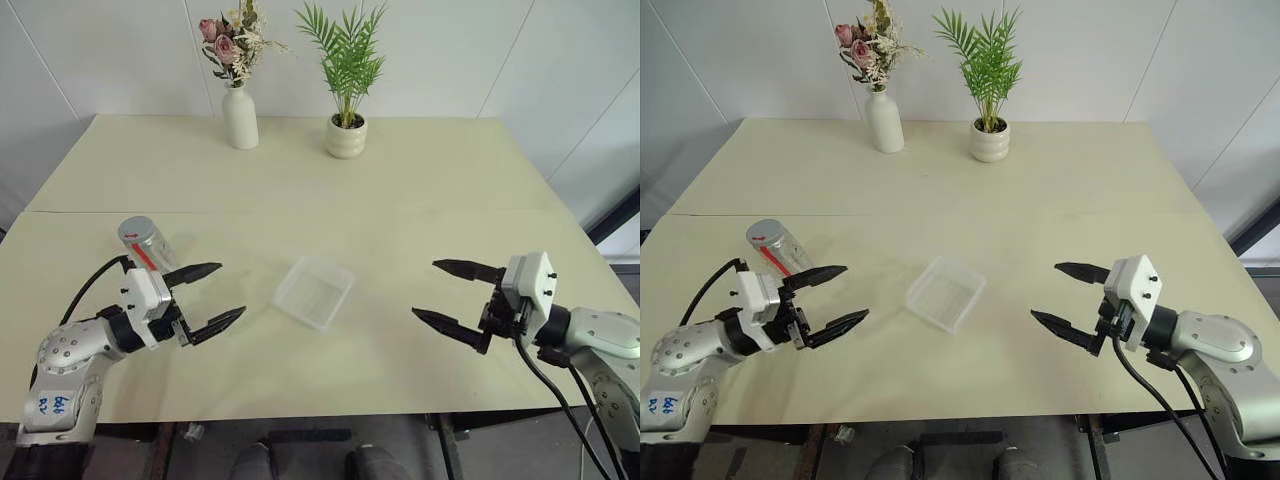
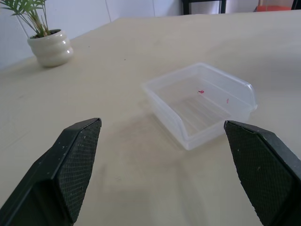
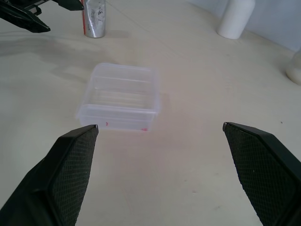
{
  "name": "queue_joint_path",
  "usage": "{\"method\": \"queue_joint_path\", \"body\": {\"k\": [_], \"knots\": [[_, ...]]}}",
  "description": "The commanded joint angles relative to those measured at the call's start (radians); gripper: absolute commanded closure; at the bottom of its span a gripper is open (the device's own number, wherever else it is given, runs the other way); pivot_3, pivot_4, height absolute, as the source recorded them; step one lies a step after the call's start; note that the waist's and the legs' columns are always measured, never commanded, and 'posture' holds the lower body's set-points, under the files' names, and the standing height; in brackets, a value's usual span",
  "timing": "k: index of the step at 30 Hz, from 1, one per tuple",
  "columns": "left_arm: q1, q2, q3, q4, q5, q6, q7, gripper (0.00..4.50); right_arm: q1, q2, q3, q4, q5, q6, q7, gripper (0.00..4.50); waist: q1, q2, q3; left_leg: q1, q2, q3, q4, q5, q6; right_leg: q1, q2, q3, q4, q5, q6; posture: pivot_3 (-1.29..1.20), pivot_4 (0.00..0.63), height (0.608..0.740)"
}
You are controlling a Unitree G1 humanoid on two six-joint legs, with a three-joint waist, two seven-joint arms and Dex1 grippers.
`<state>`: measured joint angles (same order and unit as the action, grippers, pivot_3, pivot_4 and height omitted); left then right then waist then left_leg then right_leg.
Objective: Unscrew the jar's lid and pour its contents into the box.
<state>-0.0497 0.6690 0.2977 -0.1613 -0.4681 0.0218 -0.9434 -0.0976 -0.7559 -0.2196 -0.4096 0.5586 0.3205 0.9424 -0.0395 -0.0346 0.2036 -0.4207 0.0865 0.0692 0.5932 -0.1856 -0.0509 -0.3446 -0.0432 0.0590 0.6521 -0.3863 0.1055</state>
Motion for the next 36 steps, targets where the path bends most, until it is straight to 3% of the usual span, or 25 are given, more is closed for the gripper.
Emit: {"method": "queue_joint_path", "body": {"k": [1, 8, 14, 20, 36], "knots": [[0.020, 0.015, 0.049, -0.057, -0.022, 0.008, 0.024, 0.03, -0.036, 0.016, 0.020, 0.020, -0.001, -0.034, 0.019, 0.00, -0.001, 0.000, 0.000, 0.000, 0.000, 0.000, 0.000, 0.000, 0.000, 0.000, 0.000, 0.000, 0.000, 0.000, 0.000, 0.00, 0.150, 0.740], [0.184, -0.063, 0.150, -0.186, -0.003, 0.014, 0.170, 0.03, -0.162, 0.047, 0.119, 0.116, -0.004, -0.061, 0.097, 0.00, -0.019, 0.000, 0.000, 0.000, 0.001, 0.002, 0.000, -0.002, 0.000, 0.000, -0.001, 0.001, -0.001, 0.000, 0.000, 0.00, 0.150, 0.740], [0.361, -0.324, 0.249, -0.337, 0.017, 0.025, 0.488, 0.03, -0.339, 0.127, 0.233, 0.183, 0.012, -0.068, 0.202, 0.00, -0.022, -0.001, 0.000, 0.001, 0.004, 0.002, 0.002, -0.003, -0.001, 0.000, 0.002, 0.002, -0.001, 0.000, 0.000, 0.00, 0.150, 0.740], [0.298, -0.512, 0.224, -0.333, 0.107, 0.026, 0.773, 0.03, -0.513, 0.219, 0.304, 0.276, 0.002, -0.083, 0.275, 0.00, -0.011, -0.002, 0.000, 0.001, 0.003, 0.000, 0.006, -0.003, -0.001, 0.002, 0.003, 0.001, 0.000, 0.000, 0.000, 0.00, 0.150, 0.740], [-0.014, -0.385, 0.186, -0.018, 0.212, 0.011, 0.841, 0.03, -0.584, 0.298, 0.331, 0.290, -0.040, -0.072, 0.243, 0.00, -0.014, -0.005, -0.002, -0.001, 0.006, 0.003, 0.003, -0.004, -0.003, -0.003, 0.005, 0.001, 0.001, 0.000, -0.001, 0.00, 0.150, 0.740]]}}
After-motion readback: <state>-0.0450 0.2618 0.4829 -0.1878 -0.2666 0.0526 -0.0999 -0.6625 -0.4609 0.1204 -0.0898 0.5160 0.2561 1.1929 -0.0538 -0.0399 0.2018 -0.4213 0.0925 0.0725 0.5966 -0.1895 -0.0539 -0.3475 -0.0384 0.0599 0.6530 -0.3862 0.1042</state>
